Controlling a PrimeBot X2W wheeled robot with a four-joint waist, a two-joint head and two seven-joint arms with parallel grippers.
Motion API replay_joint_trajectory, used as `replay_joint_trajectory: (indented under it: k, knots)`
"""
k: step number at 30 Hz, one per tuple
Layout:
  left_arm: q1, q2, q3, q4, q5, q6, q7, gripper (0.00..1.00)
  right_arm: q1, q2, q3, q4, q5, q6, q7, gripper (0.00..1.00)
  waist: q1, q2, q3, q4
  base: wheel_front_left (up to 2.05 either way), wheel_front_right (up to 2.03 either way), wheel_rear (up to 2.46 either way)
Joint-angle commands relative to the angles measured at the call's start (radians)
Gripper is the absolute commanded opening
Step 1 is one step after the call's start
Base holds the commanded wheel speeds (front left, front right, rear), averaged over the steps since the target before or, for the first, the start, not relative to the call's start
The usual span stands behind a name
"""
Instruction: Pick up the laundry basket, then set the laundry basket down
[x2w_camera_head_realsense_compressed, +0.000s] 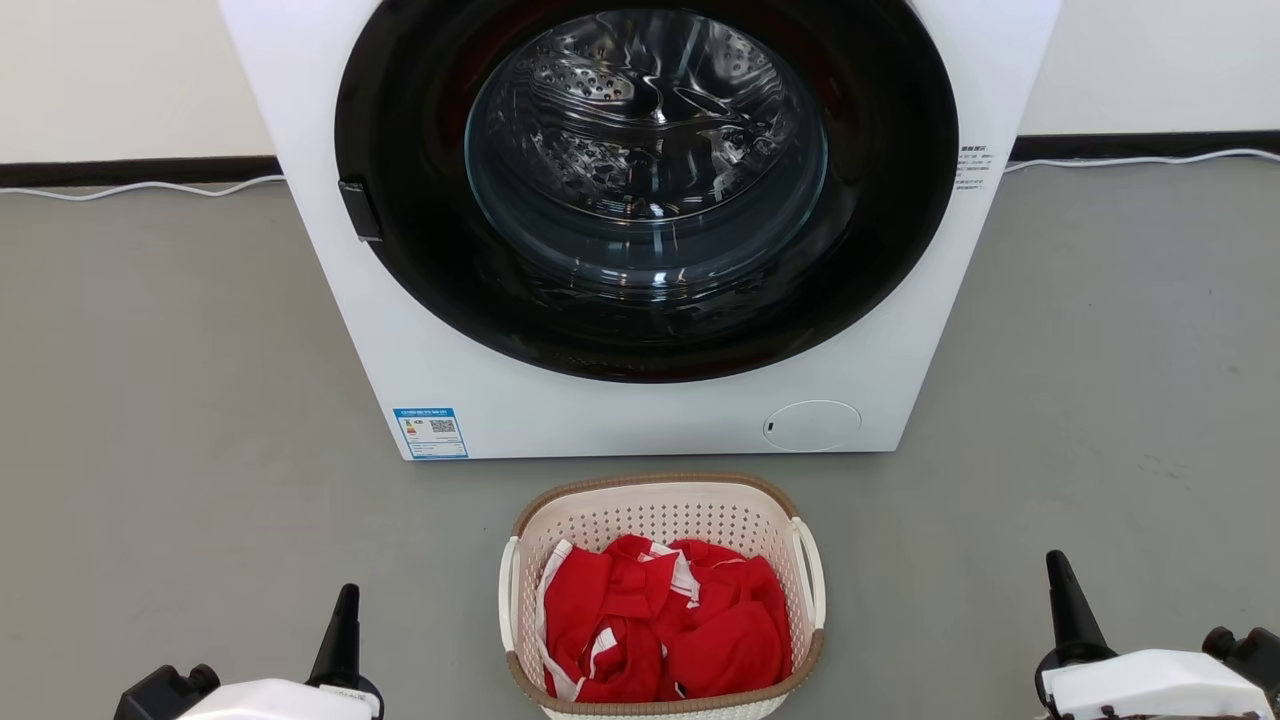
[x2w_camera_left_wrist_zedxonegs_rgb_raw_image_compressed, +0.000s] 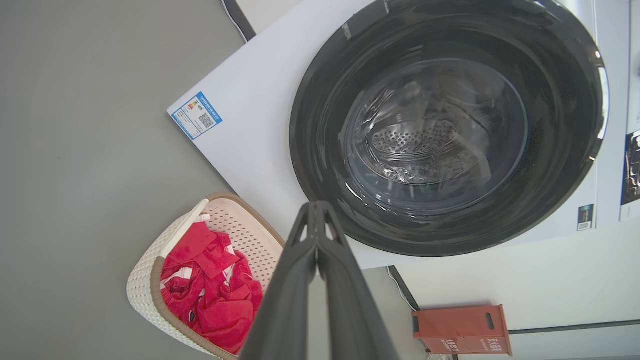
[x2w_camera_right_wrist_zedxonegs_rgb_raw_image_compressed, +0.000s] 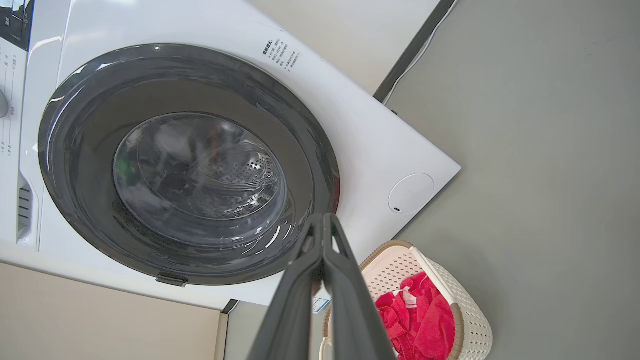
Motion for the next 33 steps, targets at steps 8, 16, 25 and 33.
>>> replay_joint_trajectory:
  k: [8, 16, 25, 33]
  knots:
    - [-0.061, 0.012, 0.029, -0.035, -0.093, -0.023, 0.024, 0.0, -0.06, -0.005, 0.01, -0.041, 0.11, 0.005, 0.029, 0.0, -0.0001, -0.0001, 0.0, 0.002, 0.0, 0.0, 0.0]
    - [-0.071, 0.013, 0.035, -0.041, -0.174, -0.033, 0.048, 0.0, -0.068, -0.005, 0.009, -0.049, 0.209, 0.005, 0.052, 0.0, -0.0001, -0.0001, -0.001, 0.003, 0.0, 0.0, 0.0]
    - [-0.084, 0.014, 0.043, -0.048, -0.265, -0.045, 0.074, 0.0, -0.076, -0.004, 0.008, -0.058, 0.32, 0.006, 0.078, 0.0, -0.0001, -0.0001, -0.001, 0.005, 0.0, 0.0, 0.0]
    - [-0.094, 0.015, 0.049, -0.055, -0.345, -0.054, 0.098, 0.0, -0.084, -0.003, 0.007, -0.066, 0.417, 0.006, 0.101, 0.0, -0.0001, -0.0001, -0.001, 0.007, 0.0, 0.0, 0.0]
